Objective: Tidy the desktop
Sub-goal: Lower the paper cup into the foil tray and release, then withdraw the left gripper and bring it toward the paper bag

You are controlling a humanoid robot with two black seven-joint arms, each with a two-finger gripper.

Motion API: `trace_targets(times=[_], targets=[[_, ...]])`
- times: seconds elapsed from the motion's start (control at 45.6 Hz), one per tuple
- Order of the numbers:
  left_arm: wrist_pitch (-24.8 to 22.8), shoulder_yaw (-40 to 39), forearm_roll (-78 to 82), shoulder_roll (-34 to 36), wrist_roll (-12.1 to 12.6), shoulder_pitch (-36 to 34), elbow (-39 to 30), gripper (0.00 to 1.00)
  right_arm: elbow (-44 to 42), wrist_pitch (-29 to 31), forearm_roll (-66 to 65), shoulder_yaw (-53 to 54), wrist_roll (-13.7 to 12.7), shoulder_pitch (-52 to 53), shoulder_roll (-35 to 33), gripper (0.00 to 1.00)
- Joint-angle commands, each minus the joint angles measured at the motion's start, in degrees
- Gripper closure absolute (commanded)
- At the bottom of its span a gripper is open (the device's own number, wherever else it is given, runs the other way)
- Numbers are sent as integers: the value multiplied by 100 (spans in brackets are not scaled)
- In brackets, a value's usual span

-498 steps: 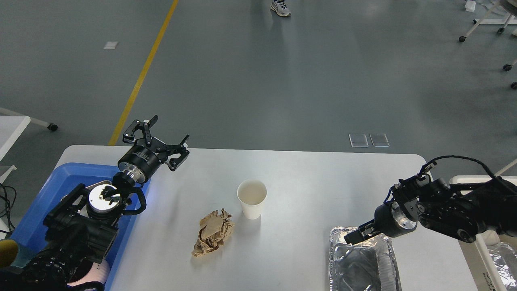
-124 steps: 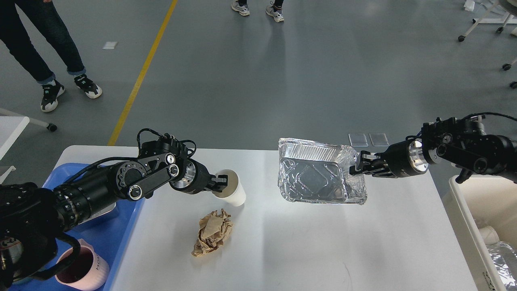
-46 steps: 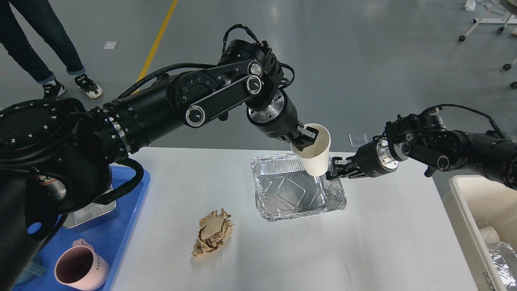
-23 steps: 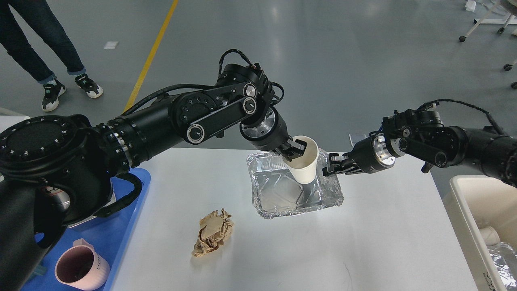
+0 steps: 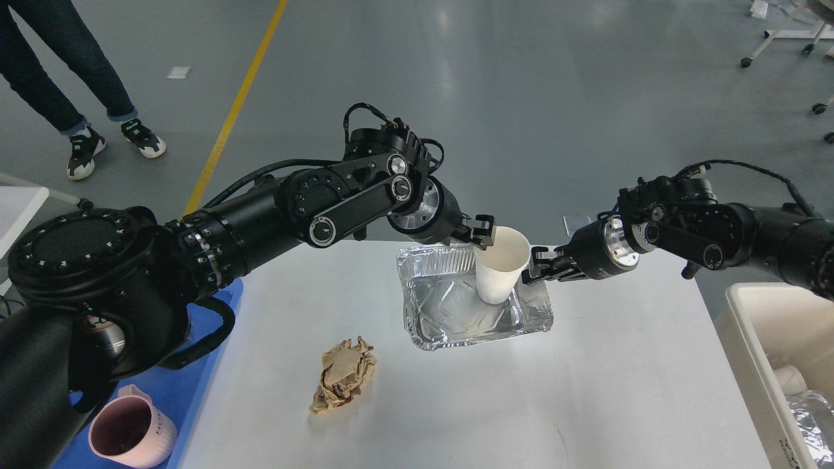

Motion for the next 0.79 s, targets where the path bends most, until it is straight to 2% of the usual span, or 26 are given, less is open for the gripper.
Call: trace_targets(times=[0.0,0.088,0.176,0.285,0.351,0.417,0.439,0.505,0.57,0.636,0.768], targets=[[164,-12,-574,61,-7,-103,0,11,8,0,0,0,8,-18,-17,100],[217,-29,-864,210,-7,-234,0,5,16,0,0,0,8,-18,-61,100],[225,-152,-1180,473,-7,-287,0,5,43,0,0,0,8,-18,-122,100],[217,-302,-1243,790,-323,-243,-62,5,43,0,0,0,8,-18,-122,100],[199,-372,-1234,1027,-919,-182,-80,4,43,0,0,0,8,-9,-122,100],[120,-337,-1216,1299,-1692,-112,-185,3,43,0,0,0,8,-9,-122,100],[129,-320,-1182,1422,-2043,-59,-246,3,43,0,0,0,-1,-9,-122,100],[155,-337,-919,1730,-2870,90,-290,3,43,0,0,0,8,-9,-122,100],[208,-372,-567,1994,-3495,292,-290,3,25,0,0,0,8,0,-131,100],[295,-416,-321,2275,-3725,564,-299,3,16,0,0,0,8,0,-140,100],[401,-416,-267,3013,-3760,1206,-545,3,8,0,0,0,8,35,-193,100]])
